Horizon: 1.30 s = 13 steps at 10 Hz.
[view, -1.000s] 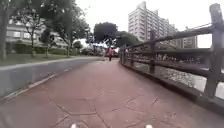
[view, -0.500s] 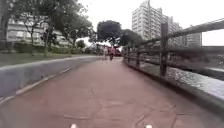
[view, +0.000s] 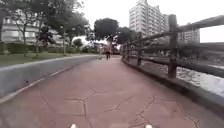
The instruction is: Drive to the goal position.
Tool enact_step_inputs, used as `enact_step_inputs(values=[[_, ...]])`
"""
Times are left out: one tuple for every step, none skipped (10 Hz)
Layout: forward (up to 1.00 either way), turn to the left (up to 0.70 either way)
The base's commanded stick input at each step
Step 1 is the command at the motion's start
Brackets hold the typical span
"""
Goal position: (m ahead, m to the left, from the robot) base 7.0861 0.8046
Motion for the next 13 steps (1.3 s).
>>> enact_step_inputs(values=[[1.0,0.0],[1.0,0.0],[1.0,0.0],[1.0,0.0],[1.0,0.0],[1.0,0.0],[1.0,0.0],[1.0,0.0],[1.0,0.0],[1.0,0.0],[1.0,0.0],[1.0,-0.22],[1.0,-0.4]])
